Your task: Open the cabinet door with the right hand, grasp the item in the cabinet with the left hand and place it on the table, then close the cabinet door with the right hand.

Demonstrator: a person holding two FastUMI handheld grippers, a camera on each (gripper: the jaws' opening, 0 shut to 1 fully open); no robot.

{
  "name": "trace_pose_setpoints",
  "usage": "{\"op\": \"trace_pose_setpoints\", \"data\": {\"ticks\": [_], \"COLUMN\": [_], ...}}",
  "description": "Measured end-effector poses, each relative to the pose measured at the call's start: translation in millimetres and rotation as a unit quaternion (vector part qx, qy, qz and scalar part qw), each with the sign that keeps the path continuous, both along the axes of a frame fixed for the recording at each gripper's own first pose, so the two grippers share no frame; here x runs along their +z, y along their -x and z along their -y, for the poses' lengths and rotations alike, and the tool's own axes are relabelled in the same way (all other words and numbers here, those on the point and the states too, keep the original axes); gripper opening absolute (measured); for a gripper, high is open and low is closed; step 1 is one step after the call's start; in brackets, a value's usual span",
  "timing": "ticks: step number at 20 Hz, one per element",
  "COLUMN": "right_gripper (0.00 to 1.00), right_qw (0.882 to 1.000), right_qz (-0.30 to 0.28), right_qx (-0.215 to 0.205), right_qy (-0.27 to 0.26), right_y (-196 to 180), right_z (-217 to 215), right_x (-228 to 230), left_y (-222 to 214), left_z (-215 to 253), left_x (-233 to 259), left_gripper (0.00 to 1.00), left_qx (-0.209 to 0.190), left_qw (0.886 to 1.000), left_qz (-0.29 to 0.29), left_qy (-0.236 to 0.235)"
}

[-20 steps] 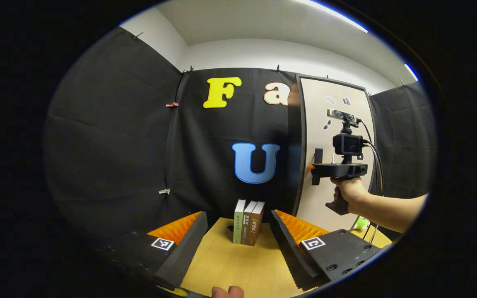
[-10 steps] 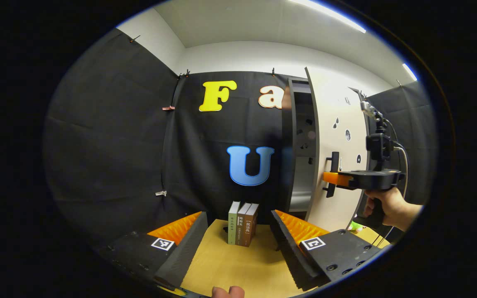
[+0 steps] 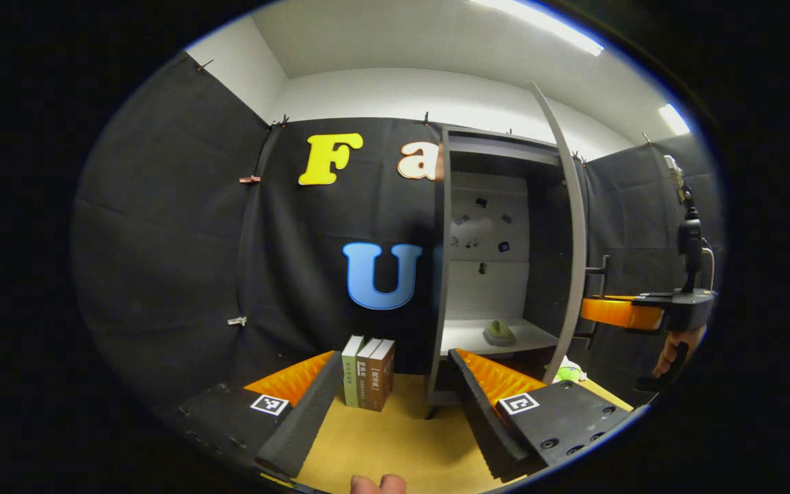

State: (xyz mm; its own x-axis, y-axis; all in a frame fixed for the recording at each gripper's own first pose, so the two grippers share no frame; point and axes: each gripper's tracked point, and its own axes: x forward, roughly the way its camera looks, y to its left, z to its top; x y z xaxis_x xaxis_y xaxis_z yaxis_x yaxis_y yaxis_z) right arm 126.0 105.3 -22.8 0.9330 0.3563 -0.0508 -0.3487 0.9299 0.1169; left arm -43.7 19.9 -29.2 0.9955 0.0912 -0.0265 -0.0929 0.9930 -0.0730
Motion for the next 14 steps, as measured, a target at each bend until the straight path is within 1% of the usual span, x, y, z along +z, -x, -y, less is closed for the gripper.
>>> {"op": "trace_pose_setpoints", "data": {"ticks": [4,7,9,10,11,12,14], "right_gripper": [0.18,0.17,0.18,0.21,0.21,0.21,0.23], "right_qw": [0.998,0.996,0.995,0.994,0.994,0.994,0.992], "right_qz": [-0.004,-0.013,-0.006,-0.003,0.001,0.001,-0.004], "right_qx": [-0.057,-0.091,-0.103,-0.107,-0.109,-0.111,-0.122], "right_qy": [0.014,0.01,0.009,0.008,0.005,0.006,0.02], "right_y": [5,6,7,5,4,3,2], "right_z": [30,45,51,55,57,59,68], "right_x": [0,-2,2,3,3,3,-3], "left_y": [-16,-28,-35,-38,-41,-44,-48], "left_z": [30,53,67,73,78,84,93], "left_x": [4,8,15,18,21,24,29], "left_gripper": [0.96,0.96,0.97,0.94,0.96,0.94,0.96], "left_qx": [-0.022,-0.043,-0.054,-0.057,-0.06,-0.064,-0.068], "left_qw": [1.0,0.999,0.998,0.998,0.998,0.998,0.997], "left_qz": [0.0,0.002,0.007,0.01,0.013,0.015,0.019], "left_qy": [0.007,0.017,0.016,0.013,0.01,0.008,0.002]}}
